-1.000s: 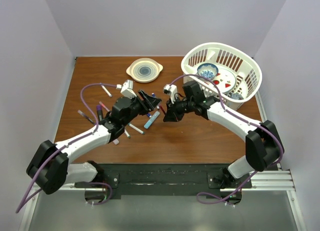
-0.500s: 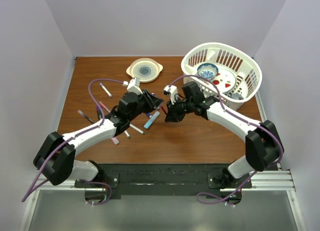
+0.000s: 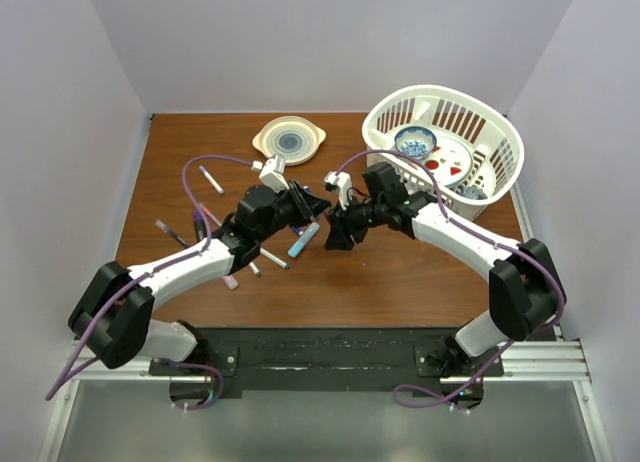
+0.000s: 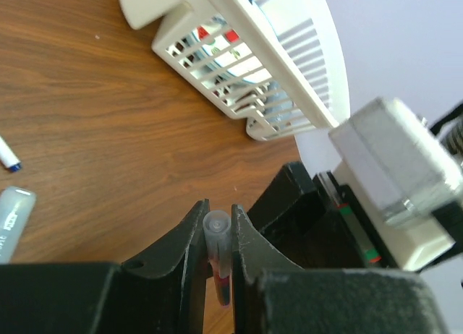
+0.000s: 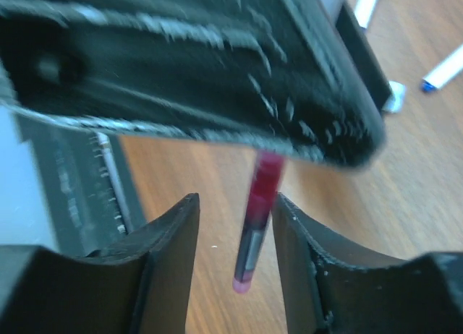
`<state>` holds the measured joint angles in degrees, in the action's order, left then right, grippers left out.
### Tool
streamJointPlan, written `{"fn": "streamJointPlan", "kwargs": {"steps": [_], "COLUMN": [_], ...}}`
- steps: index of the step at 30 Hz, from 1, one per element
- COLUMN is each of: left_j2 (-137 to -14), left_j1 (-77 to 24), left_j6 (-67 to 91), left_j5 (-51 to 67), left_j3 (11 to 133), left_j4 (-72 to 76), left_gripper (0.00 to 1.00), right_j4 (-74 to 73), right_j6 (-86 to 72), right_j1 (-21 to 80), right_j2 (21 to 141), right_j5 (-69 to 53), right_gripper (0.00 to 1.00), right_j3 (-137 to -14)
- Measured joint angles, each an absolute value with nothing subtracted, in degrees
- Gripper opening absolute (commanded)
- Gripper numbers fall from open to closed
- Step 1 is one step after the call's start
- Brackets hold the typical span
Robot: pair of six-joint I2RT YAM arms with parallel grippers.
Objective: Open the pen caps
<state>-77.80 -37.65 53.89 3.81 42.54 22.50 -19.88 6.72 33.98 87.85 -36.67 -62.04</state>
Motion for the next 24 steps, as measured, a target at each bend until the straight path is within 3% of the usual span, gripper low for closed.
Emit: {"fn": "streamJointPlan", "kwargs": {"steps": [5,10,19,24], "left_j2": [-78.4,-79.6,-79.3,-77.7], "left_j1": [-37.6,-37.6,-36.5,-31.2], "left_j6": [53.3,53.1,53.0,55.1], "left_j5": [8.0,10.6,10.8,13.3], "left_j3": [40.9,40.6,40.7,41.3], "left_j4": [26.1,28.8,30.0,29.1], "left_gripper": [0.00,0.00,0.00,0.00], "right_j4": [-18.8,-16.2,-12.9,-9.1], "right_j6": [6.0,3.6,-1.7,-2.8], "right_j1": [31.6,28.8,27.7,28.9], "right_j2": [87.7,87.1,87.3,88.2], "right_j5": [-43.4,-47.2,-50.2,-50.7], "right_gripper": [0.47,0.00,0.00,0.00], "right_j3": [-62.1,-62.0,-61.4,-61.4]}}
